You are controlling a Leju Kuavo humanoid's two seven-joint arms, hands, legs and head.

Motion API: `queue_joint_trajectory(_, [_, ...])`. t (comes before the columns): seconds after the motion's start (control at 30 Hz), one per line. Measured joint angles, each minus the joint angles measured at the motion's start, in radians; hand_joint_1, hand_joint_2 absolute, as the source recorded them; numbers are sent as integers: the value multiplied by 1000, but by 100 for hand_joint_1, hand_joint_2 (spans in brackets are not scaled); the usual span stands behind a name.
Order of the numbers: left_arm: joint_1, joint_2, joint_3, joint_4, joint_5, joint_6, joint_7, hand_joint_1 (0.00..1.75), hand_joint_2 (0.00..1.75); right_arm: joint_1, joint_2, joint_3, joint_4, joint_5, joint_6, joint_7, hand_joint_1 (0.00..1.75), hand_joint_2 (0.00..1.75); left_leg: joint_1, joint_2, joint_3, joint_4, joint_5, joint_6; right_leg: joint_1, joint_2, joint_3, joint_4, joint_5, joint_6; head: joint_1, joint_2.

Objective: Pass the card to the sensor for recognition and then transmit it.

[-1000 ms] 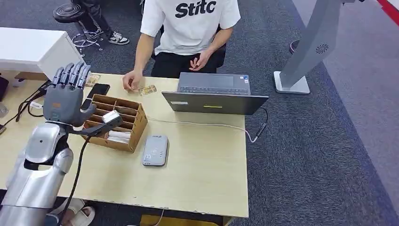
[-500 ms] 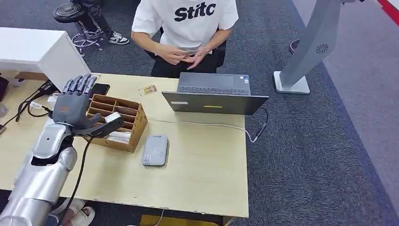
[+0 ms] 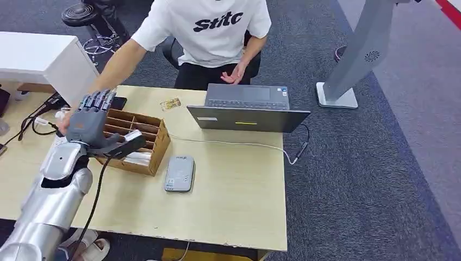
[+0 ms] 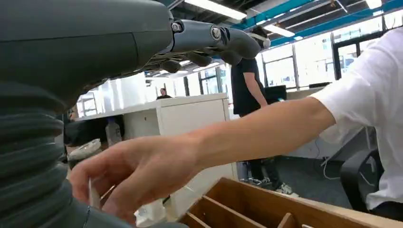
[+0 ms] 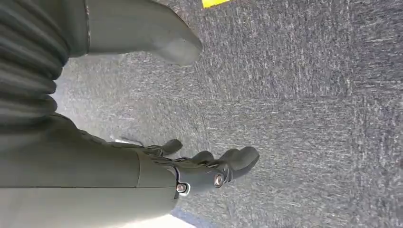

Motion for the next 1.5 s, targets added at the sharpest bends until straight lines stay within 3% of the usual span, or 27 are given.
queue_joint_trajectory(0.17, [-17,-11,0,35,11,-11,-20,0,175,-1,0,11,-1,2,0,1,0,175,0,0,0,0,0,0,0,0,0,0,0,0,0,0])
queue_joint_trajectory(1.5, [-93,-101,-22,202,-45,-39,-17,0,175,-6,0,47,-16,14,0,8,0,175,0,0,0,0,0,0,0,0,0,0,0,0,0,0])
